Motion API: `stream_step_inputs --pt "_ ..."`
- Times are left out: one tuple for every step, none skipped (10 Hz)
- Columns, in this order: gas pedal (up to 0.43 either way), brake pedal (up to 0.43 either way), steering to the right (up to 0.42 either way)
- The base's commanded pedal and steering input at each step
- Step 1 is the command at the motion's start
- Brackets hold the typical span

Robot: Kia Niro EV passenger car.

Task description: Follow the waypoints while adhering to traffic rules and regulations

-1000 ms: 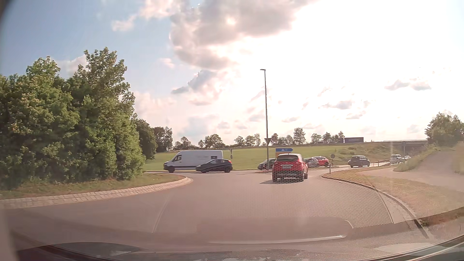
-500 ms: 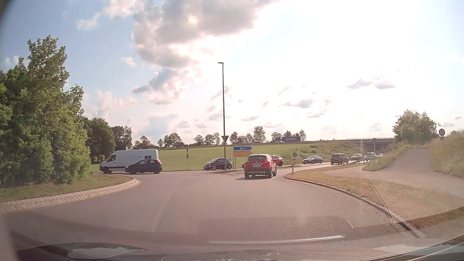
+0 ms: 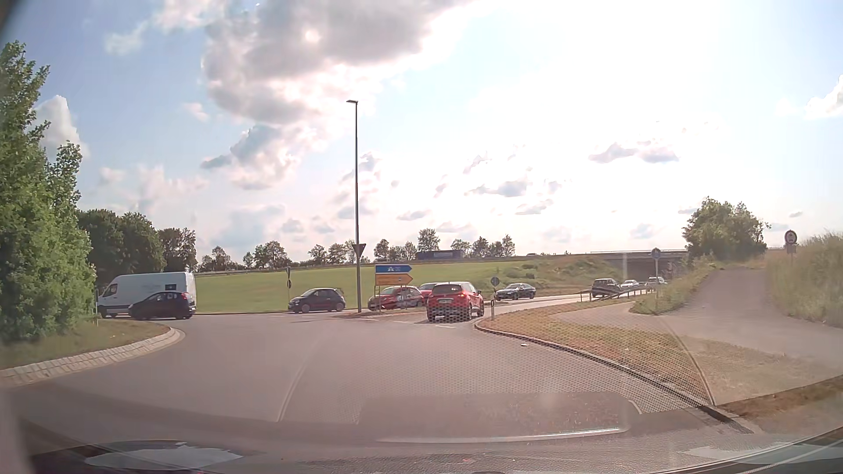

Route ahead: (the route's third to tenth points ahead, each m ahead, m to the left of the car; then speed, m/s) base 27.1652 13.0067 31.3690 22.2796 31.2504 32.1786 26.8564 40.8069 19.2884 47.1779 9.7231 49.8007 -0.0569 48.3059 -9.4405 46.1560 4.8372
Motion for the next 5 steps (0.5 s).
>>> stream_step_inputs --pt "0.110 0.018 0.071" --pt "0.087 0.018 0.044" --pt "0.067 0.012 0.025" --pt "0.067 0.012 -0.006" --pt "0.067 0.012 -0.032"
